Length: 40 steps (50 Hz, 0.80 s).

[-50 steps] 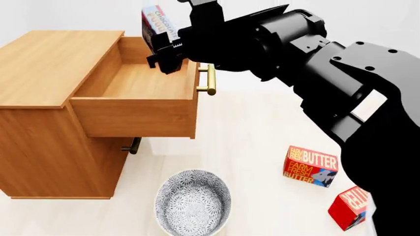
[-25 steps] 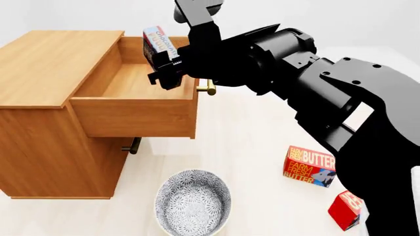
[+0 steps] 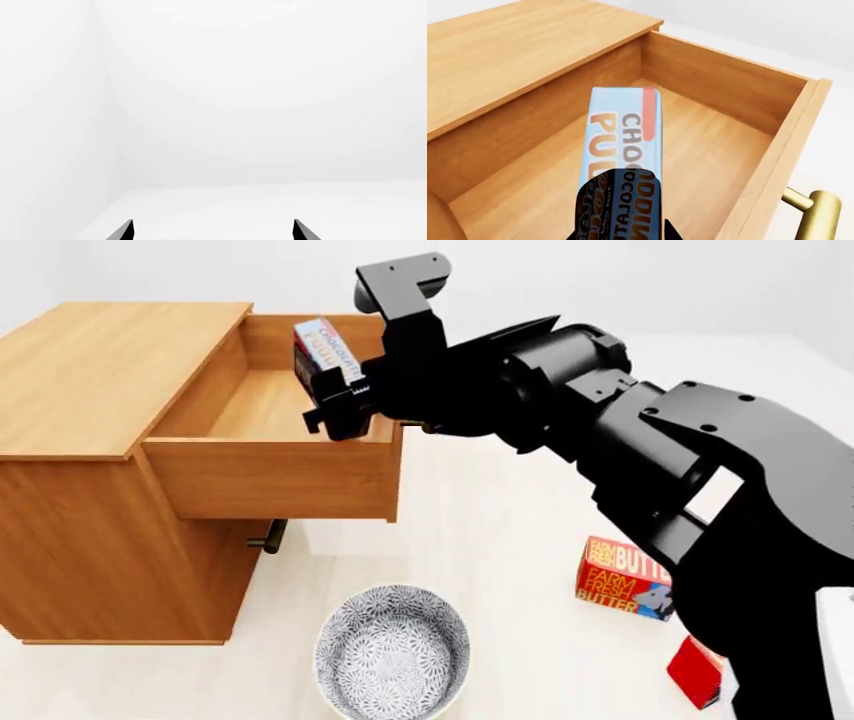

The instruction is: Put the chocolate pudding in the top drawer of the cabinet and close it.

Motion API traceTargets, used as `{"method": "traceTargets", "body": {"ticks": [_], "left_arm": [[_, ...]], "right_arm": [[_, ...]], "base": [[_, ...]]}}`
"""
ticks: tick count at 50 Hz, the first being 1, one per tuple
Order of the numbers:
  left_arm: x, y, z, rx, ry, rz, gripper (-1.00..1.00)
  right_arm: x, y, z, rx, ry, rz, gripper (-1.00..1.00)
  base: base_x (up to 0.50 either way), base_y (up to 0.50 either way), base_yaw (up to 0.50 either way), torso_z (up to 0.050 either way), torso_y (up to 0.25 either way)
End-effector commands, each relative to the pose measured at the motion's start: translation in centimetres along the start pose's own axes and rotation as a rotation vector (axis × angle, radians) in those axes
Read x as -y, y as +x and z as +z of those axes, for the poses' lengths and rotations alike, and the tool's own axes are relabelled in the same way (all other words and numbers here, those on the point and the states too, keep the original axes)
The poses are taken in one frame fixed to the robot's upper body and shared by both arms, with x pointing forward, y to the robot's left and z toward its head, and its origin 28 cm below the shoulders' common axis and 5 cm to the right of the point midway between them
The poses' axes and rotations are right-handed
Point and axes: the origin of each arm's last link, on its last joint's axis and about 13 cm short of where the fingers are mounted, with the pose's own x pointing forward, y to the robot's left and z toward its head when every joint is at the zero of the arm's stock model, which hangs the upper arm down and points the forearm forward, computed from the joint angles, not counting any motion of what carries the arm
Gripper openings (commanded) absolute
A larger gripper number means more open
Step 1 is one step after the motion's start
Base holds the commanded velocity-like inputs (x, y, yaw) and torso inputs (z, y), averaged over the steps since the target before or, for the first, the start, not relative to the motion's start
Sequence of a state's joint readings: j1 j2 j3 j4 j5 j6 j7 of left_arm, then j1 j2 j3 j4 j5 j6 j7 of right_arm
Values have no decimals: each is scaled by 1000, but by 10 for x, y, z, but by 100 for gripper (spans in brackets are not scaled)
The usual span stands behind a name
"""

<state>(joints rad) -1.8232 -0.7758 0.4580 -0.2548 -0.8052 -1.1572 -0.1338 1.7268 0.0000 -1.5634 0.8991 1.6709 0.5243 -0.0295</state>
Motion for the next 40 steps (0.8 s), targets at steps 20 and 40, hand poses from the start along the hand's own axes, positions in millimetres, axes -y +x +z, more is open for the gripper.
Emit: {"method": "traceTargets", "body": {"ticks": [20,40], "left_arm": [[-2,-1,-3,-5,-4,4,100],[-1,0,-5,-7,-5,3,100]], "right_arm": [[0,4,-11,-41,-16,-8,-100],[0,3,-11,-53,-7,-3,100]], "base": [[0,0,0,0,0],[0,0,0,0,0]]}}
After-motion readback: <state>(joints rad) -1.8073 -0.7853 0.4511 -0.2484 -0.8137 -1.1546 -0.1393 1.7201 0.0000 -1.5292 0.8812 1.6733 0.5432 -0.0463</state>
